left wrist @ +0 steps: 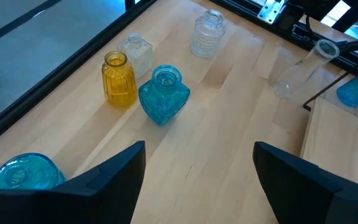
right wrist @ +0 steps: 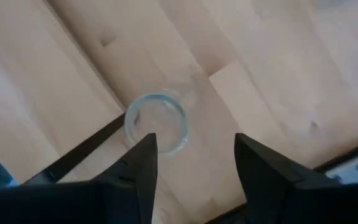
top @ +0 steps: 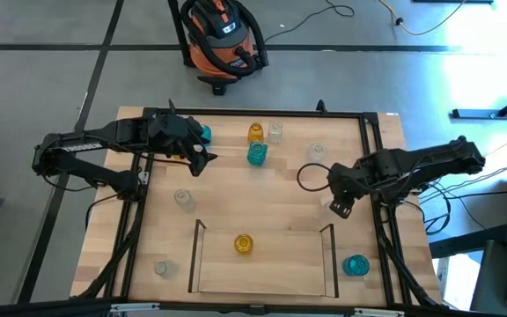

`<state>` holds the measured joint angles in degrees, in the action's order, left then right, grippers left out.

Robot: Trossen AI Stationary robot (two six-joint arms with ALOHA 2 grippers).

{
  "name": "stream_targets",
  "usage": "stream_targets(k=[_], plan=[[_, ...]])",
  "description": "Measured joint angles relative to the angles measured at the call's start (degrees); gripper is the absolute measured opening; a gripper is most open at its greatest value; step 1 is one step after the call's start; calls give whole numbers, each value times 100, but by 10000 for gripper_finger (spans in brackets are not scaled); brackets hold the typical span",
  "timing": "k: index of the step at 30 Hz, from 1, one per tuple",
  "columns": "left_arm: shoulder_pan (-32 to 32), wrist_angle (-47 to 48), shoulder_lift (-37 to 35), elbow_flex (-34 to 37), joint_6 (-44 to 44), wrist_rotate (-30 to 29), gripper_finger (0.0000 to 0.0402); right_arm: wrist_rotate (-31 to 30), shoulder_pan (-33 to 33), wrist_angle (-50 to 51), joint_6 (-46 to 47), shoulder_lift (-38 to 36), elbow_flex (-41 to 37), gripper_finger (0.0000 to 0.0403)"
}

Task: Sort vases onto shelf
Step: Put the transparent vase on the shelf

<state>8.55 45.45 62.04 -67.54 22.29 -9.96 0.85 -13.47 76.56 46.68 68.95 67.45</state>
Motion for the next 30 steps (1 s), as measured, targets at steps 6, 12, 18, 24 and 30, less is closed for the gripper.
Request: stream_targets(k=[6,12,18,24,30], plan=[[-1,-1,0,1,1,0,289,178,0,-449,-72,43,-805,164],[0,0,0,1,1,-1,289,219,0,-1600,-510,69,-1672,82],[-1,0,0,1,0,0,289,276,-1,-1939,-897,92,-1612,16],[1,0,0,1,1,-2,289,-435,2,-1100,-1337,76,-564,9],[0,0,0,1,-1,-2,289,-677,2,-694,-1399,438,927,8]])
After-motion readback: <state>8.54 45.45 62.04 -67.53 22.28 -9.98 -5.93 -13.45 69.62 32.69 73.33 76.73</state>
